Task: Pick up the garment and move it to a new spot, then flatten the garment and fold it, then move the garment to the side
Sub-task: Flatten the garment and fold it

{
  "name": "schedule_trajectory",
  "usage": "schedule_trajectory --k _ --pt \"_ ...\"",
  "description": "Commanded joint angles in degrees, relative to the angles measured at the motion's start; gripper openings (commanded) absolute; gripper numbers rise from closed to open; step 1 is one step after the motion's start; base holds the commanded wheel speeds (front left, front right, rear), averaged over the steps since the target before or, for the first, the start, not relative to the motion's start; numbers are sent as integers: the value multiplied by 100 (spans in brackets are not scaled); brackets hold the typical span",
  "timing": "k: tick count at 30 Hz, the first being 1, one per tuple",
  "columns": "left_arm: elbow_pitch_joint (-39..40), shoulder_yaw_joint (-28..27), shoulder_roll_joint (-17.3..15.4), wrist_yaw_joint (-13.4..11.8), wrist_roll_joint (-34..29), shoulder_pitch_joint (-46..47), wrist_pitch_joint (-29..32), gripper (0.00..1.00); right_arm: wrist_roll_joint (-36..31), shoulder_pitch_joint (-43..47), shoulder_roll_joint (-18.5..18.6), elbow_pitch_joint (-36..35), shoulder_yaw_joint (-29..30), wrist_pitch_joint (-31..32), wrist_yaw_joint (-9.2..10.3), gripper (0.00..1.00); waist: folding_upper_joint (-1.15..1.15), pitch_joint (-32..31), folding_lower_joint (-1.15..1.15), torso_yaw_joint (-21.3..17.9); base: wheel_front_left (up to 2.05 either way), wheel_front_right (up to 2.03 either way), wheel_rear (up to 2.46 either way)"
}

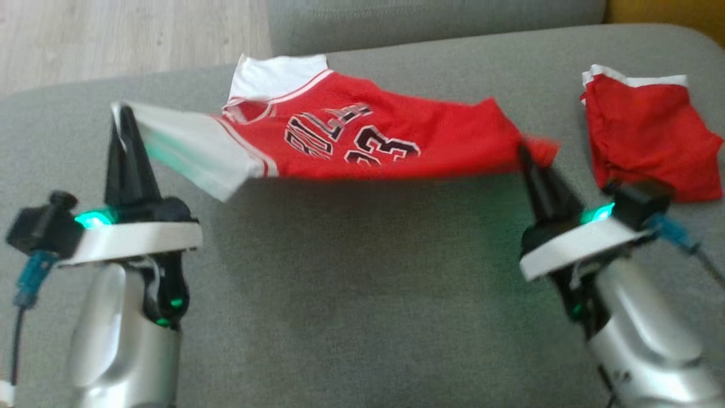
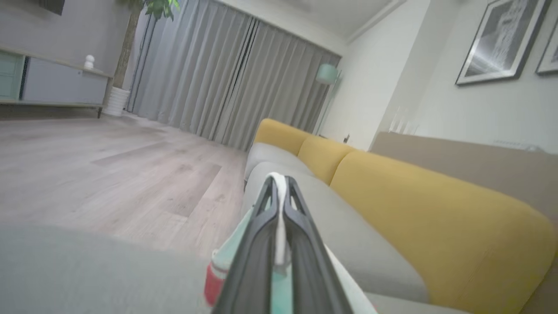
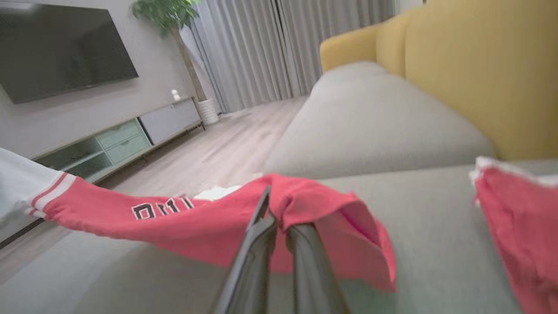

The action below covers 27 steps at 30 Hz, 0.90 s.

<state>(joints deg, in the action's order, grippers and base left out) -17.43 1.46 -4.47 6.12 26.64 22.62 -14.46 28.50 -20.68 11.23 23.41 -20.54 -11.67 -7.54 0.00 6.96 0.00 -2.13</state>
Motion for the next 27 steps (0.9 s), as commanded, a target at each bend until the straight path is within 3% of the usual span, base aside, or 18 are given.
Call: schedule_trajectory --k 1,9,16,23,27 --pt "360 -245 -123 44 -11 216 -53 0 -67 -217 96 -300 -71 -84 5 0 0 -83 0 -17 0 0 0" --pt "1822 -477 -99 114 102 211 -53 0 -330 -560 698 -1342 109 -114 5 0 0 -452 0 -93 0 0 0" --pt "3127 -416 -61 100 127 81 -1 0 -484 -538 1054 -2399 406 339 5 0 0 -653 0 -165 0 0 0" --pt "4289 -356 5 -283 420 340 602 0 -724 -402 1027 -3437 970 999 5 0 0 -448 0 -184 0 0 0" --pt "4033 -382 -149 -441 406 858 1022 0 -843 -560 962 -3615 1116 1345 5 0 0 -115 0 -168 0 0 0"
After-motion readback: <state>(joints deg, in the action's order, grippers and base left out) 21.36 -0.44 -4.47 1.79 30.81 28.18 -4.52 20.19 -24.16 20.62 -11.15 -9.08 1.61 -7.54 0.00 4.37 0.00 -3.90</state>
